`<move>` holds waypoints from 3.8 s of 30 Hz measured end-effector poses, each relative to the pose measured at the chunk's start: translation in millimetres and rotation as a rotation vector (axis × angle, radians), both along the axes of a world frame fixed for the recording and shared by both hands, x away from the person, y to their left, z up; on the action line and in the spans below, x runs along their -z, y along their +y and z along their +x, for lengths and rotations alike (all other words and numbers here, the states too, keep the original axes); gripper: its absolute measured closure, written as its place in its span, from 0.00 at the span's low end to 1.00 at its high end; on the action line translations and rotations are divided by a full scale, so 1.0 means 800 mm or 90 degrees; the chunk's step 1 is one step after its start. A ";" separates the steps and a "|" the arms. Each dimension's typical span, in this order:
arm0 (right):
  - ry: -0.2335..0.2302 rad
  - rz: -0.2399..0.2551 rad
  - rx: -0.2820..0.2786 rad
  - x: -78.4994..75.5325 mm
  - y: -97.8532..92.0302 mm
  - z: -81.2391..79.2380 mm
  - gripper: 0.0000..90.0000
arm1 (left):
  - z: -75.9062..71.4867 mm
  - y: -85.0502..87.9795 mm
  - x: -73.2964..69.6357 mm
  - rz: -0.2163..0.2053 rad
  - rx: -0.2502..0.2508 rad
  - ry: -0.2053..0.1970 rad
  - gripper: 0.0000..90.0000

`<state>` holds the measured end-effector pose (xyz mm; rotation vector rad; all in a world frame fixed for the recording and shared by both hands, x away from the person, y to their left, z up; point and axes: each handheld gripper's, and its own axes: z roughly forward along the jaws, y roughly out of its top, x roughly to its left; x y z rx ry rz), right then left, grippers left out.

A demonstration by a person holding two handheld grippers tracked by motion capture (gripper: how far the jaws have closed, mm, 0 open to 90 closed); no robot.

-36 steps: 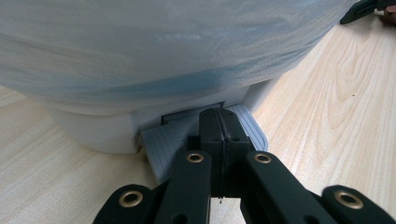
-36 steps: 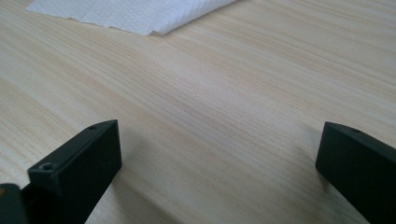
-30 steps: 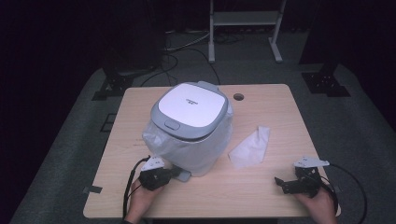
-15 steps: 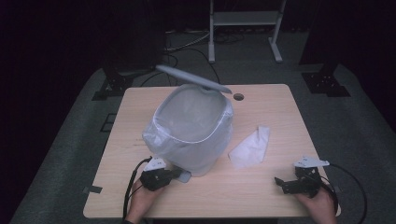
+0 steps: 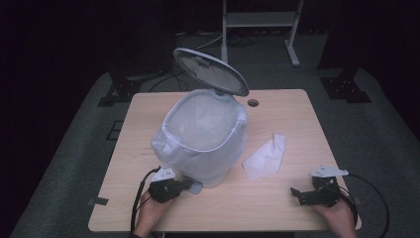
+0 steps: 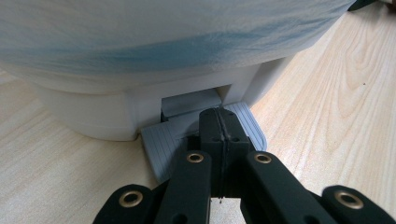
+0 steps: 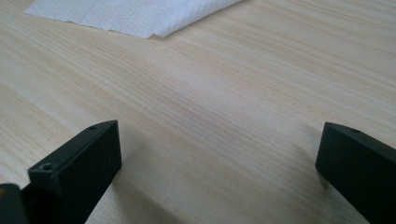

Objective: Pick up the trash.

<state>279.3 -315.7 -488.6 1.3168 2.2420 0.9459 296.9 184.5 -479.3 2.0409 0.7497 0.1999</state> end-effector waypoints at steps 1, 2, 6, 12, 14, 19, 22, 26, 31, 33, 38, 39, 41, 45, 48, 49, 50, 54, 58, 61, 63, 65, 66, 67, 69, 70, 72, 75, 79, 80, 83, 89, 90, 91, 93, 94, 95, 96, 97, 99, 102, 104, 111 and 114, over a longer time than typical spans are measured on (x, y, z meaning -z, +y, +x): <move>0.004 0.004 0.003 -0.001 0.000 0.001 0.00 | 0.000 0.000 0.000 -0.001 0.000 0.001 1.00; 0.013 0.010 0.006 -0.003 0.000 0.002 0.00 | 0.000 0.001 0.000 -0.001 0.001 0.001 1.00; 0.008 0.007 0.004 -0.008 0.001 0.006 0.00 | 0.000 0.001 0.001 -0.005 0.001 0.002 1.00; 0.005 0.012 0.007 -0.018 0.003 0.014 0.00 | 0.000 0.002 0.000 -0.003 0.003 0.004 1.00; 0.002 0.015 0.009 -0.021 0.003 0.017 0.00 | -0.001 0.002 0.000 -0.002 0.003 0.004 1.00; -0.002 0.019 0.005 -0.029 0.007 0.024 0.00 | -0.001 0.003 0.000 -0.003 0.003 0.006 1.00; -0.005 0.022 0.002 -0.033 0.010 0.029 0.00 | -0.002 0.003 0.000 -0.005 0.003 0.007 1.00; -0.005 0.021 0.000 -0.037 0.014 0.036 0.00 | -0.002 0.003 0.000 -0.004 0.003 0.007 1.00; -0.009 0.024 -0.002 -0.041 0.019 0.045 0.00 | -0.002 0.004 0.000 -0.005 0.003 0.008 1.00; -0.007 0.027 -0.002 -0.041 0.021 0.048 0.00 | -0.002 0.004 0.000 -0.005 0.003 0.009 1.00; -0.009 0.027 -0.006 -0.044 0.025 0.056 0.00 | -0.002 0.004 0.000 -0.006 0.003 0.010 1.00; -0.009 0.027 -0.007 -0.044 0.026 0.057 0.00 | -0.002 0.004 0.000 -0.007 0.003 0.010 1.00; -0.008 0.029 -0.010 -0.045 0.029 0.061 0.00 | -0.002 0.004 0.000 -0.007 0.003 0.010 1.00; -0.010 0.035 -0.013 -0.044 0.032 0.067 0.01 | -0.001 0.004 0.000 -0.007 0.003 0.010 1.00; -0.014 0.031 -0.015 -0.045 0.036 0.072 0.01 | -0.002 0.004 0.000 -0.007 0.003 0.010 1.00; -0.013 0.032 -0.016 -0.046 0.038 0.073 0.01 | -0.002 0.004 0.000 -0.006 0.003 0.010 1.00; -0.017 0.032 -0.020 -0.046 0.039 0.075 0.01 | -0.002 0.003 0.000 -0.006 0.002 0.010 1.00; -0.022 0.034 -0.026 -0.047 0.048 0.085 0.01 | -0.001 0.004 0.000 -0.006 0.002 0.010 1.00; -0.018 0.029 -0.030 -0.046 0.053 0.090 0.01 | -0.001 0.004 0.000 -0.008 0.004 0.012 1.00; -0.020 0.028 -0.034 -0.047 0.058 0.096 0.01 | -0.001 0.004 0.000 -0.007 0.002 0.011 1.00; -0.025 0.031 -0.036 -0.047 0.064 0.102 0.01 | -0.001 0.004 0.000 -0.007 0.003 0.011 1.00; -0.026 0.033 -0.036 -0.047 0.065 0.104 0.01 | -0.001 0.004 0.000 -0.007 0.003 0.010 1.00; -0.024 0.033 -0.036 -0.046 0.066 0.106 0.01 | -0.001 0.004 0.000 -0.007 0.003 0.011 1.00; -0.019 0.030 -0.037 -0.044 0.067 0.108 0.01 | -0.001 0.004 0.000 -0.008 0.003 0.012 1.00; -0.016 0.030 -0.039 -0.043 0.070 0.111 0.01 | -0.001 0.004 0.000 -0.008 0.002 0.011 1.00; -0.017 0.029 -0.039 -0.043 0.071 0.112 0.01 | -0.001 0.004 0.000 -0.006 0.003 0.010 1.00; -0.018 0.027 -0.044 -0.043 0.074 0.116 0.01 | -0.001 0.004 0.000 -0.006 0.002 0.010 1.00; -0.020 0.027 -0.049 -0.041 0.080 0.122 0.01 | -0.001 0.004 0.000 -0.008 0.002 0.012 1.00; -0.020 0.028 -0.050 -0.038 0.084 0.127 0.01 | -0.001 0.004 0.000 -0.006 0.002 0.010 1.00; -0.020 0.028 -0.051 -0.037 0.085 0.129 0.01 | -0.001 0.004 0.000 -0.006 0.002 0.010 1.00; -0.014 0.021 -0.052 -0.032 0.090 0.135 0.01 | -0.001 0.004 0.000 -0.006 0.002 0.010 1.00; -0.014 0.017 -0.053 -0.029 0.097 0.143 0.01 | -0.001 0.004 0.000 -0.006 0.002 0.011 1.00; -0.014 0.015 -0.054 -0.029 0.098 0.145 0.01 | -0.001 0.004 0.000 -0.006 0.002 0.010 1.00; -0.012 0.012 -0.055 -0.027 0.101 0.147 0.01 | -0.001 0.004 0.000 -0.006 0.002 0.010 1.00; -0.013 0.009 -0.055 -0.025 0.103 0.150 0.01 | -0.001 0.004 0.000 -0.007 0.002 0.011 1.00; -0.013 0.009 -0.055 -0.025 0.103 0.150 0.01 | -0.001 0.004 0.000 -0.007 0.002 0.011 1.00; -0.013 0.008 -0.054 -0.024 0.104 0.151 0.01 | -0.001 0.004 0.000 -0.007 0.002 0.011 1.00; -0.014 0.006 -0.053 -0.022 0.105 0.152 0.01 | -0.001 0.004 0.000 -0.008 0.002 0.012 1.00; -0.012 0.006 -0.051 -0.021 0.106 0.154 0.01 | -0.001 0.004 0.000 -0.007 0.002 0.011 1.00; -0.011 0.008 -0.049 -0.019 0.108 0.158 0.01 | -0.002 0.004 0.000 -0.006 0.002 0.011 1.00; -0.012 0.001 -0.044 -0.016 0.110 0.159 0.01 | -0.002 0.004 0.000 -0.007 0.002 0.011 1.00; -0.011 -0.003 -0.046 -0.014 0.112 0.160 0.01 | -0.002 0.004 0.000 -0.006 0.002 0.010 1.00; 0.001 -0.018 -0.047 -0.006 0.115 0.162 0.01 | -0.002 0.004 0.000 -0.004 0.002 0.009 1.00; 0.004 -0.010 -0.046 -0.005 0.114 0.162 0.01 | -0.002 0.003 -0.001 -0.004 0.002 0.009 1.00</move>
